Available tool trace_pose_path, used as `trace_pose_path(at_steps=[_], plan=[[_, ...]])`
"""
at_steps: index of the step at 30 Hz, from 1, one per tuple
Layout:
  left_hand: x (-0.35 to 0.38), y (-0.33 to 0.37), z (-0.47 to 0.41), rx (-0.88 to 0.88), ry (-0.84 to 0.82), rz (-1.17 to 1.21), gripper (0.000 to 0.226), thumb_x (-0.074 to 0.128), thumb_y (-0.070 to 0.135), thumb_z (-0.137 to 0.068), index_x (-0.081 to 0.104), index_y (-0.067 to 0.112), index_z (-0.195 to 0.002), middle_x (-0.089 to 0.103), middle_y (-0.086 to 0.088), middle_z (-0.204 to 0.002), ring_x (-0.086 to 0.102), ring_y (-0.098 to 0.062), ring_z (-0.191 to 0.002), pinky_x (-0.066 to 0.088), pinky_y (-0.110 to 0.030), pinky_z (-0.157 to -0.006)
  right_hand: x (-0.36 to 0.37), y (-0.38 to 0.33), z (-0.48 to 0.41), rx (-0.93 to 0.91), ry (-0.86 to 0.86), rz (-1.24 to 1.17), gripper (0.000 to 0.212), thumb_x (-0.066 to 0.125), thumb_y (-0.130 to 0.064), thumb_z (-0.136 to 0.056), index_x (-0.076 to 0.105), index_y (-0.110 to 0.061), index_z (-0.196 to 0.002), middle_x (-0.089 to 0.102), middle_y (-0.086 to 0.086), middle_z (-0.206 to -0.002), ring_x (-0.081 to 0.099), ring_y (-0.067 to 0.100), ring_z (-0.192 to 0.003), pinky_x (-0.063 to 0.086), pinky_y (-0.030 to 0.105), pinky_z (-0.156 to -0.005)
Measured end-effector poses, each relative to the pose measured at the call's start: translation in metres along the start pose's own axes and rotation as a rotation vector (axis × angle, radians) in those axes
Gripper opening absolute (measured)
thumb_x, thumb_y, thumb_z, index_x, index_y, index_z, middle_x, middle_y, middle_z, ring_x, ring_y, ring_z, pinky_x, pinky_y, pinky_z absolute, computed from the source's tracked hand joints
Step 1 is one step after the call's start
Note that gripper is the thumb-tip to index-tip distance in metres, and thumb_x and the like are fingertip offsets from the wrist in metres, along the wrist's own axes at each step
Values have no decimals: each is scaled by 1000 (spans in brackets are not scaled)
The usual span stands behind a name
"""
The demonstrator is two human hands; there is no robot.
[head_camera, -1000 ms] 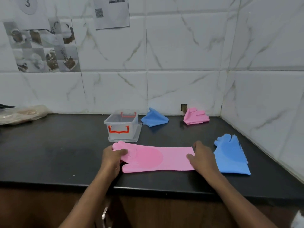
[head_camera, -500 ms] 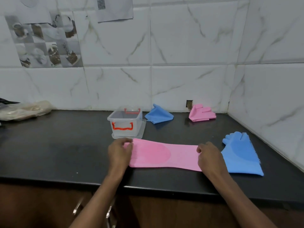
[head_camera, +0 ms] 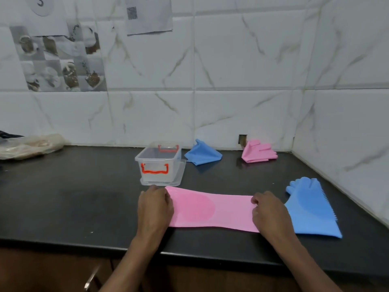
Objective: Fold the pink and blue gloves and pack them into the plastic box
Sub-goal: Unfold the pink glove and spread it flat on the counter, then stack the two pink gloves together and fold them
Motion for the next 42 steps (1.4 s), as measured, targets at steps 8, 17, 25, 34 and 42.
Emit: trace_pose_path(at_steps=[8, 17, 25, 34, 42], plan=[[25, 20, 11, 410, -521, 1, 52, 40, 50, -97, 37, 35, -148, 27, 6, -159, 23, -12, -147, 5, -38, -122, -9, 0, 5, -56, 80, -56, 15, 57, -23, -91, 69, -16, -98, 67, 2, -96, 60, 14, -79, 54, 30, -71], [32, 17, 13, 317, -606, -89, 54, 34, 54, -98, 33, 37, -149, 24, 6, -160, 17, -13, -149, 3, -43, -122, -6, -6, 10, -74, 68, 99, 21, 53, -9, -88, 64, -16, -104, 58, 5, -108, 54, 21, -93, 49, 31, -78], [23, 18, 15, 251, -597, 44, 56, 31, 60, -96, 35, 38, -148, 24, 6, -160, 19, -13, -148, 3, -42, -123, -11, 3, 5, 7, 97, -124, 29, 49, -2, -90, 65, -11, -112, 63, 8, -113, 58, 21, -99, 48, 29, -82], [22, 19, 13, 226, -591, 131, 51, 35, 61, -94, 52, 38, -137, 30, 6, -158, 25, -14, -146, 4, -46, -122, -40, 57, 5, 61, 70, 12, 24, 55, -38, -91, 70, -27, -105, 53, 3, -137, 43, 21, -132, 26, 49, -112], [24, 18, 14, 231, -611, 117, 53, 36, 61, -94, 49, 37, -140, 31, 8, -157, 24, -11, -146, 2, -43, -123, -43, 68, 1, -222, -295, -239, 18, 56, -16, -87, 54, -21, -70, 55, -5, -117, 51, 14, -119, 35, 25, -94]])
Point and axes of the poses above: each hand's wrist, its own z-axis away from the middle knuckle, its own x-axis out of the palm, y = z × x, the point moved 5 cm from there along -z, towards the middle knuckle
